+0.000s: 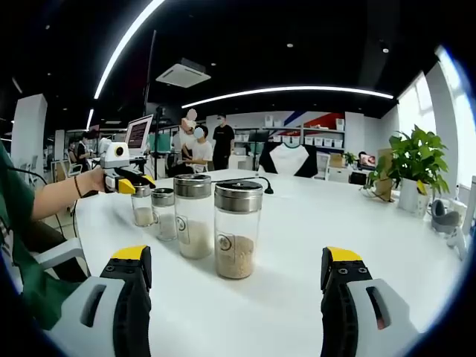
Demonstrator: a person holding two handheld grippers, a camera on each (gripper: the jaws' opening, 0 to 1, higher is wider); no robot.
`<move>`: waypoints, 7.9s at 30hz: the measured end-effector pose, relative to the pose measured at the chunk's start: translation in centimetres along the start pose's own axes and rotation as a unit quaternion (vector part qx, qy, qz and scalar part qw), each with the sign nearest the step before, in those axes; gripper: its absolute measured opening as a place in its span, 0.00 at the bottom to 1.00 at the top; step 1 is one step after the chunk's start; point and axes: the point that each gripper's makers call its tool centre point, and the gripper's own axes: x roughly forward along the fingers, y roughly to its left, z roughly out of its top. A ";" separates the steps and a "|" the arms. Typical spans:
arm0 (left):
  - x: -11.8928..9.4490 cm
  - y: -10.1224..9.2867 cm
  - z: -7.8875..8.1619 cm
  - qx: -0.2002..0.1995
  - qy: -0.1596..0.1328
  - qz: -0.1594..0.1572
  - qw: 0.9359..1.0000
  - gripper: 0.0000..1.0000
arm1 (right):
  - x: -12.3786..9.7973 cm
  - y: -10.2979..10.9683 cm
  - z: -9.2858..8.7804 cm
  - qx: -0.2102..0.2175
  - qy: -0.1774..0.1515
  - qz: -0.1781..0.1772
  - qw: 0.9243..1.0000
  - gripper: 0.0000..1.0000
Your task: Rotate the seasoning bottle until the label or dispensing opening points toward the visible target arrow and the bottle remains upright within the marked orientation range
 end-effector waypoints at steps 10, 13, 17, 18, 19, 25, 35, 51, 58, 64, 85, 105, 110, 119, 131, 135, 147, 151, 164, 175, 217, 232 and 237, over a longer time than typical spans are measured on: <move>0.1 -0.3 0.0 -0.009 -0.002 0.007 1.000 0.34 | -0.1 0.1 0.0 0.000 -0.001 0.001 1.000 0.97; 0.1 -0.1 0.0 -0.011 -0.004 0.012 1.000 0.34 | -0.1 0.1 -0.1 0.000 0.000 0.000 1.000 0.97; 0.0 0.0 0.0 -0.013 -0.004 0.018 1.000 0.34 | -0.1 0.1 -0.1 0.001 0.000 -0.002 1.000 0.97; 0.0 0.0 0.0 -0.013 -0.005 0.019 1.000 0.34 | -0.2 0.1 -0.1 0.001 0.000 -0.002 1.000 0.97; 0.0 -0.1 0.0 -0.013 -0.005 0.019 1.000 0.34 | -0.2 0.1 -0.1 0.001 0.000 -0.002 1.000 0.97; -0.1 0.1 0.0 -0.018 -0.004 0.030 0.999 0.34 | -0.2 0.2 -0.1 0.001 0.000 -0.002 1.000 0.97; -0.1 0.3 0.0 -0.022 -0.015 0.050 0.998 0.34 | -0.1 0.3 -0.2 0.002 0.001 -0.001 1.000 0.97; 0.2 0.3 0.2 -0.019 -0.020 0.069 0.997 0.33 | -0.1 0.1 -0.1 0.002 0.001 -0.001 1.000 0.97; 0.4 0.6 0.2 -0.021 -0.022 0.074 0.997 0.33 | -0.1 0.0 -0.1 0.002 0.002 -0.001 1.000 0.97; 0.4 0.7 0.3 -0.023 -0.022 0.080 0.996 0.33 | 0.0 0.0 -0.1 0.002 0.002 -0.001 1.000 0.97; 0.4 1.1 0.2 -0.033 -0.025 0.091 0.995 0.34 | 0.0 -0.4 -0.3 0.004 0.005 -0.004 1.000 0.97; -0.8 1.4 1.5 -0.028 -0.074 0.103 0.992 0.41 | 0.1 -0.8 -0.3 0.006 0.010 -0.005 1.000 0.97; -1.4 0.8 2.1 -0.023 -0.081 0.113 0.990 0.39 | 0.2 -0.7 -0.4 0.006 0.011 -0.004 1.000 0.97; -2.2 0.0 2.2 -0.009 -0.062 0.150 0.987 0.38 | 0.2 -0.7 -0.3 0.006 0.010 -0.005 1.000 0.97; -3.7 -1.1 3.0 0.016 -0.058 0.233 0.970 0.39 | 0.2 -0.4 -0.2 0.004 0.009 -0.003 1.000 0.97; -4.3 -1.8 3.0 0.007 -0.059 0.255 0.965 0.42 | 0.1 -0.4 -0.3 0.004 0.010 -0.004 1.000 0.97; -5.8 -3.9 3.0 -0.008 -0.068 0.314 0.947 0.46 | 0.2 0.2 -0.3 0.003 0.009 0.000 1.000 0.97; -6.1 -4.8 2.9 -0.009 -0.076 0.329 0.941 0.49 | 0.2 0.2 -0.4 0.007 0.010 -0.002 1.000 0.97; -6.2 -5.2 3.0 -0.001 -0.021 0.405 0.914 0.87 | -0.2 0.2 -0.4 0.012 0.011 -0.014 1.000 0.97; -6.2 -5.3 2.5 -0.041 -0.018 0.411 0.911 1.00 | -0.1 0.6 -0.5 0.015 0.014 -0.012 1.000 0.97; -6.8 -6.2 2.0 -0.040 -0.013 0.398 0.916 1.00 | -0.7 -0.2 -0.4 0.026 0.016 -0.025 0.999 0.96; -7.8 -6.1 2.6 -0.035 -0.031 0.403 0.914 1.00 | -0.9 -0.3 -0.1 0.023 0.014 -0.027 0.999 0.97; -7.6 -6.0 2.4 -0.039 -0.029 0.402 0.914 1.00 | -1.0 0.2 0.3 0.016 0.007 -0.020 1.000 0.97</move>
